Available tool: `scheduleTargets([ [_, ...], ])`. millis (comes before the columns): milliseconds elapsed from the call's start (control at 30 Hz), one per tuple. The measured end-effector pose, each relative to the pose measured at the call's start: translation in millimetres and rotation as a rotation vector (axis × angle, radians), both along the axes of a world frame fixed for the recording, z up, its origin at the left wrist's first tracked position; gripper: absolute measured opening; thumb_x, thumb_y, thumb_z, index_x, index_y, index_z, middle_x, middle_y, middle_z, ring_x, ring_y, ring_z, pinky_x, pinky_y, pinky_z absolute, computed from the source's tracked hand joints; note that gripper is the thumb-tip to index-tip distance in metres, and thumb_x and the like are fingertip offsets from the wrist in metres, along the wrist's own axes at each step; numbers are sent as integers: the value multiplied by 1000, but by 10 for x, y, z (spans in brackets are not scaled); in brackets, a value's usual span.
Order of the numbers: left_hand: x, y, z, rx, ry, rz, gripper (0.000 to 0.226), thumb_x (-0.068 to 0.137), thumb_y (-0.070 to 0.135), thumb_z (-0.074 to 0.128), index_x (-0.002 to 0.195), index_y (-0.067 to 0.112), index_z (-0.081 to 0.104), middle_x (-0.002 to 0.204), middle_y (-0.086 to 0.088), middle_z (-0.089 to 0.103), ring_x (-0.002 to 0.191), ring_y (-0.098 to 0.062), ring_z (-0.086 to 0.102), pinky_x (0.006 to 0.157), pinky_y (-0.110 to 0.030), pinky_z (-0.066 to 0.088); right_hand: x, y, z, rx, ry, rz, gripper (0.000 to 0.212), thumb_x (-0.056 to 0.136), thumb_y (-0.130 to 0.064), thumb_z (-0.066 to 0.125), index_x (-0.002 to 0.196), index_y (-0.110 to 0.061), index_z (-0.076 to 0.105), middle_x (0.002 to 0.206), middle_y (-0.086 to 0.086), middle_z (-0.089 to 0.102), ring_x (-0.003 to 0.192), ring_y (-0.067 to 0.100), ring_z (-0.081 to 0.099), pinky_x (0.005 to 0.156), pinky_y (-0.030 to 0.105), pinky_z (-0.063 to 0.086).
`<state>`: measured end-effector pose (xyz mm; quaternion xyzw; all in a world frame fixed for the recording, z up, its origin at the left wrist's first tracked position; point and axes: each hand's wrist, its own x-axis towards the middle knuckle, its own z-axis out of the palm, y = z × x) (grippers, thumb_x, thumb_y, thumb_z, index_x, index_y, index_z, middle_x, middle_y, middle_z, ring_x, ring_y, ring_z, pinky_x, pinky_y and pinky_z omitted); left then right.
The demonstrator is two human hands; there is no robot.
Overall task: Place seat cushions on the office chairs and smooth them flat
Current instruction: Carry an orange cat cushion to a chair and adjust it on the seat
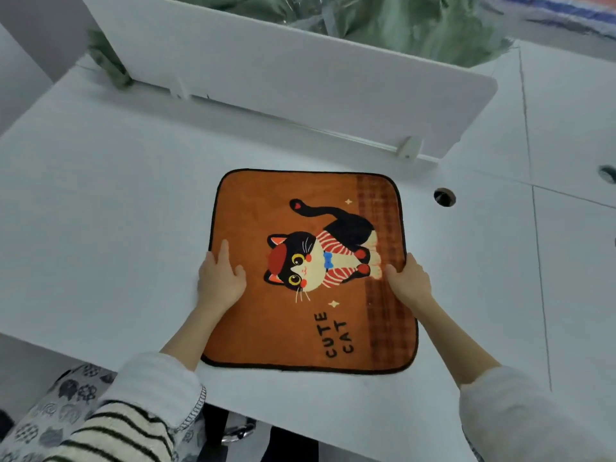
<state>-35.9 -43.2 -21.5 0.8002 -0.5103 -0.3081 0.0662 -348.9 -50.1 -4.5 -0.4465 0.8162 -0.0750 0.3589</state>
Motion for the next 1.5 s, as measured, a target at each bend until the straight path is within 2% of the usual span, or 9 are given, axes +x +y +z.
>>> scheduleTargets([
  [133,-36,-76,53,14,-65,264,63,92,27,49,147,17,20,141,-20,34,129,-37,32,100,-53,36,7,-27,-18,-10,82,-145,52,92,-38,46,133,-7,43,131,17,52,116,37,52,97,50,46],
  [233,83,-131,19,26,86,383,55,90,25,50,140,8,35,133,-20,46,118,-37,47,95,-51,46,-36,-41,95,40,-142,-264,47,95,-36,49,129,-5,50,126,15,58,108,31,57,93,42,47],
  [367,-81,-93,227,-97,170,230,28,95,23,44,113,7,58,106,-15,63,91,-30,60,81,-43,53,-11,26,368,-18,-334,-280,39,99,-33,45,126,-8,56,118,10,64,98,27,62,92,39,49],
  [600,-911,226,910,-344,312,-72,28,99,19,38,117,10,58,108,-10,64,96,-28,60,89,-42,50,-367,683,1122,-272,-477,-393,34,99,-33,45,119,-11,61,104,7,68,92,25,67,82,35,54],
  [767,-1849,913,1463,-455,509,-275,24,100,18,40,116,12,57,101,-5,62,93,-25,58,84,-36,47,-1094,1982,1766,-578,-448,-588,22,98,-25,47,103,-14,66,100,10,71,93,29,68,90,46,54],
  [933,-2811,2117,1935,-514,748,-461,27,100,19,41,122,13,55,105,3,58,93,-16,53,86,-31,43,-1690,3663,2312,-823,-309,-778,26,99,-28,43,110,-18,65,96,1,70,92,21,68,89,42,54],
  [1067,-3651,3351,2353,-493,929,-658,25,100,22,42,120,14,55,106,2,59,93,-18,56,87,-34,45,-2086,5260,2737,-1001,-141,-951,23,98,-28,45,84,-33,62,96,2,72,91,23,68,88,46,55],
  [1267,-4679,4916,2854,-423,1142,-939,18,100,23,42,92,33,55,84,11,60,78,-9,58,71,-28,45,-2484,7152,3157,-1172,122,-1167,22,99,-25,45,93,-28,67,90,-5,70,88,18,68,86,41,55],
  [1500,-6121,6705,3226,-382,1245,-1231,22,99,27,43,113,20,58,99,3,63,90,-17,60,84,-36,49,-3189,9266,3366,-1202,484,-1346,19,100,-23,43,94,-24,61,93,3,69,89,23,65,84,42,53],
])
